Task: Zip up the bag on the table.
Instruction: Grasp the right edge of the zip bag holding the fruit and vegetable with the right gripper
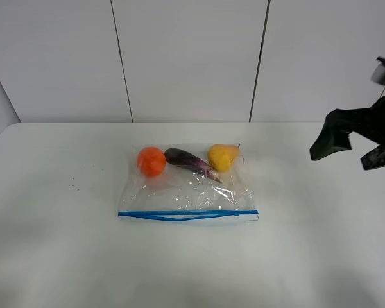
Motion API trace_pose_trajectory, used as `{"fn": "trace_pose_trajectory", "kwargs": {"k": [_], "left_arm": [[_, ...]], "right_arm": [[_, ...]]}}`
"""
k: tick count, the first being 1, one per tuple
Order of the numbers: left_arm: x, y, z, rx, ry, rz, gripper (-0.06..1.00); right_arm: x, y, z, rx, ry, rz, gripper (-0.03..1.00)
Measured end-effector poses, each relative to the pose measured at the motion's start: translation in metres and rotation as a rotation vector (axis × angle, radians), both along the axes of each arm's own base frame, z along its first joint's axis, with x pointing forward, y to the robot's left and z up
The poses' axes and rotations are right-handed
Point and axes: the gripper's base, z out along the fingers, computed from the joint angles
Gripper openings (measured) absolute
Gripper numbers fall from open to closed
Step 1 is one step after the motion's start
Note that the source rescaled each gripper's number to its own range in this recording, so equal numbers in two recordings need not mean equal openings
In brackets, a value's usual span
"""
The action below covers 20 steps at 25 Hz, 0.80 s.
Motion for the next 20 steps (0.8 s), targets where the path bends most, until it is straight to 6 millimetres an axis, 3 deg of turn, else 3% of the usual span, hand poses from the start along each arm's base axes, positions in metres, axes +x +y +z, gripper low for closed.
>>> {"fn": "trace_pose_trajectory", "kwargs": {"k": [8, 20], "left_arm": [[0.0, 0.0, 0.0, 0.0, 0.0, 0.0, 0.88], [0.0, 0.0, 0.0, 0.0, 0.0, 0.0, 0.88]], "right_arm": [[0.056, 0.01, -0.077, 0.071, 0.129, 0.083, 1.0], [0.09, 0.031, -0.16, 0.287, 0.162, 0.246, 1.0]]}}
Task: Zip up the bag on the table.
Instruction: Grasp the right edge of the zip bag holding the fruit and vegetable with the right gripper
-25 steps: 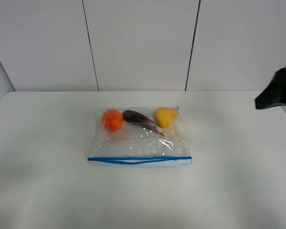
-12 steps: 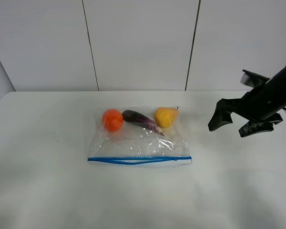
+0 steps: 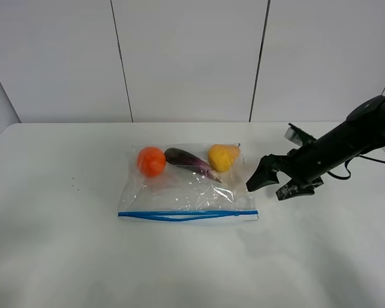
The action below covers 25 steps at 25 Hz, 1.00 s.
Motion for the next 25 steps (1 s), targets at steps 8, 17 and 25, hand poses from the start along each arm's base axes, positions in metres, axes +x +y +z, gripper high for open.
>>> {"fn": "trace_pose_trajectory", "kwargs": {"k": [8, 17, 25], "left_arm": [[0.0, 0.0, 0.0, 0.0, 0.0, 0.0, 0.88], [0.0, 0.0, 0.0, 0.0, 0.0, 0.0, 0.88], [0.0, 0.0, 0.0, 0.0, 0.0, 0.0, 0.88]], "right_arm": [[0.012, -0.006, -0.03, 0.156, 0.051, 0.005, 0.98], [0.014, 0.001, -0.048, 0.24, 0.052, 0.033, 0.98], [0.017, 0.004, -0.06, 0.294, 0.036, 0.028, 0.95]]}}
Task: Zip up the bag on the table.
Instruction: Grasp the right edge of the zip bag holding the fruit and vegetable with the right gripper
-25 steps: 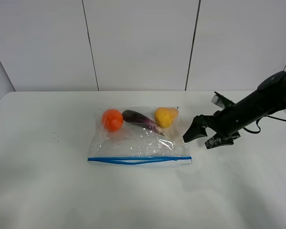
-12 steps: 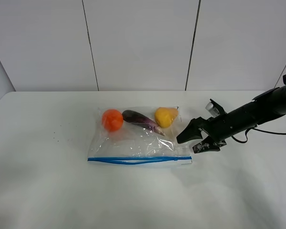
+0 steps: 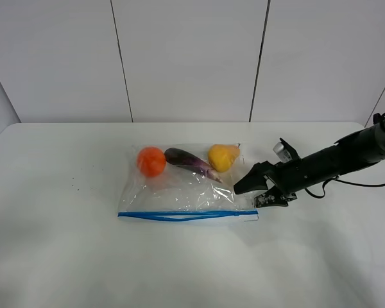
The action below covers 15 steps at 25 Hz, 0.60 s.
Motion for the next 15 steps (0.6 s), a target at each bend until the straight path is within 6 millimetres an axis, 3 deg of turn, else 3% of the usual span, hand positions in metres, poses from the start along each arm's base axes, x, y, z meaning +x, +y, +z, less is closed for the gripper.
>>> {"fn": "trace_pose_trajectory", "kwargs": {"k": [5, 15], "left_arm": [[0.0, 0.0, 0.0, 0.0, 0.0, 0.0, 0.88], [0.0, 0.0, 0.0, 0.0, 0.0, 0.0, 0.88]], "right_arm": [[0.002, 0.001, 0.001, 0.024, -0.011, -0.022, 0.9], [0.001, 0.005, -0.016, 0.106, 0.034, -0.027, 0.89]]}}
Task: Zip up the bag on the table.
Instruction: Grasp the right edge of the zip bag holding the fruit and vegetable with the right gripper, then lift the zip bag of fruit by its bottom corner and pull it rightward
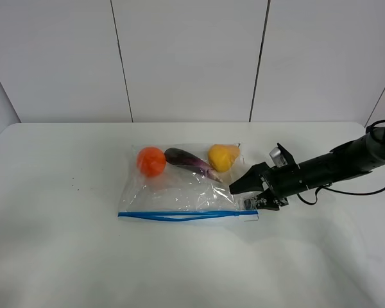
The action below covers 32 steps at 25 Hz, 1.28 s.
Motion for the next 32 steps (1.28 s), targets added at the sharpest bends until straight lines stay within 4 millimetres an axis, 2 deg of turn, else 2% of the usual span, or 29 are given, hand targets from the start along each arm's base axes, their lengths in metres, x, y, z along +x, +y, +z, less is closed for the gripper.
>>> {"fn": "trace_pose_trajectory", "kwargs": {"k": [6, 13, 16, 19, 22, 23, 32], "left_arm": [[-0.0001, 0.0, 0.0, 0.0, -0.001, 0.0, 0.88], [-0.0001, 0.0, 0.0, 0.0, -0.001, 0.0, 0.88], [-0.0001, 0.0, 0.0, 0.0, -0.001, 0.0, 0.88], [-0.0001, 0.0, 0.0, 0.0, -0.001, 0.0, 0.88], [-0.0001, 0.0, 0.0, 0.0, -0.001, 0.0, 0.88], [-0.0001, 0.0, 0.0, 0.0, -0.001, 0.0, 0.88], [-0.0001, 0.0, 0.0, 0.0, -0.001, 0.0, 0.88]], "right_arm": [[-0.0007, 0.0003, -0.0046, 0.005, 0.008, 0.002, 0.86], [-0.0017, 0.0, -0.0052, -0.002, 0.016, 0.011, 0.67], [-0.0025, -0.0003, -0.0056, -0.008, 0.021, 0.019, 0.52], [-0.0032, -0.0003, -0.0057, -0.009, 0.025, 0.025, 0.32], [-0.0035, -0.0003, -0.0057, -0.008, 0.026, 0.028, 0.03], [-0.0037, -0.0002, -0.0056, -0.007, 0.026, 0.03, 0.0], [-0.0056, 0.003, -0.0002, 0.062, 0.044, 0.045, 0.0]]}}
